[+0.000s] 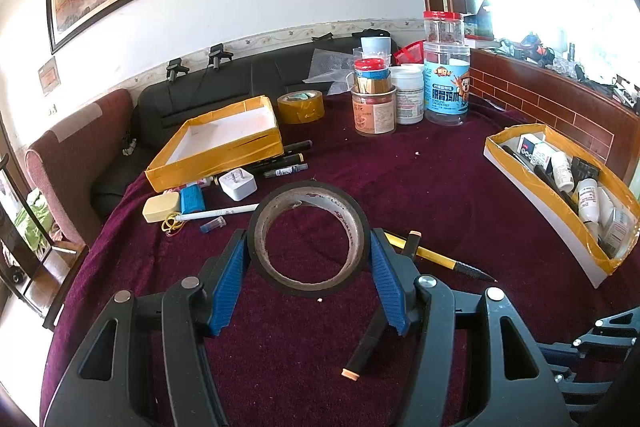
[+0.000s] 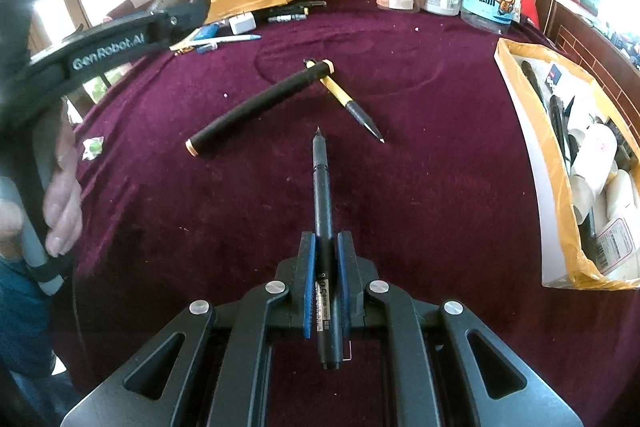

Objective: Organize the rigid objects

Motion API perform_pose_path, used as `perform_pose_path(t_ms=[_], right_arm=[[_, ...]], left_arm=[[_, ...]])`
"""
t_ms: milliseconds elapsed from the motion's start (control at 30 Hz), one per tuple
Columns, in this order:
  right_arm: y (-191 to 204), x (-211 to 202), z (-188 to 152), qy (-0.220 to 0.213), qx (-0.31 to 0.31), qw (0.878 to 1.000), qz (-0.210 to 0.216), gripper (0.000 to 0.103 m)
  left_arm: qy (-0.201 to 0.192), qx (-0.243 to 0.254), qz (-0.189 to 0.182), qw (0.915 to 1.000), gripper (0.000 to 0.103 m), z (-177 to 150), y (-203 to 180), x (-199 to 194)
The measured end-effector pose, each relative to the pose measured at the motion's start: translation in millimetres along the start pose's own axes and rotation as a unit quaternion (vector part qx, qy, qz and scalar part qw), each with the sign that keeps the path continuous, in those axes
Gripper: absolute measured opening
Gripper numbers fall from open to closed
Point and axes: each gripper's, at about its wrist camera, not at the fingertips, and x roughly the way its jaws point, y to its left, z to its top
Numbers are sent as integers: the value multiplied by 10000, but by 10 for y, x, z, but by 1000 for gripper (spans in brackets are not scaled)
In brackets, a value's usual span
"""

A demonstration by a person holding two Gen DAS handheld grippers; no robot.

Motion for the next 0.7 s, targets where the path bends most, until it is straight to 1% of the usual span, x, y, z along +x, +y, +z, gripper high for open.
perform_pose_path(t_ms=[267, 400, 433, 533, 700], right_arm=[[87, 60, 23, 79, -299, 9990, -310, 10], [114, 68, 27, 10, -401, 9984, -389, 10], [103, 64, 24, -9, -371, 9986, -366, 10], [27, -7, 14, -89, -112, 9999, -43, 9], [-77, -269, 34, -406, 125, 9989, 220, 10]], left_arm=[[6, 5, 12, 10000, 59, -5, -2, 1], [14, 3, 8, 10000, 59, -11, 4, 10], [21, -8, 4, 10000, 59, -17, 10, 13], [76, -37, -35, 10000, 59, -25, 27, 44], [140, -121, -104, 9998, 59, -19, 57, 72]])
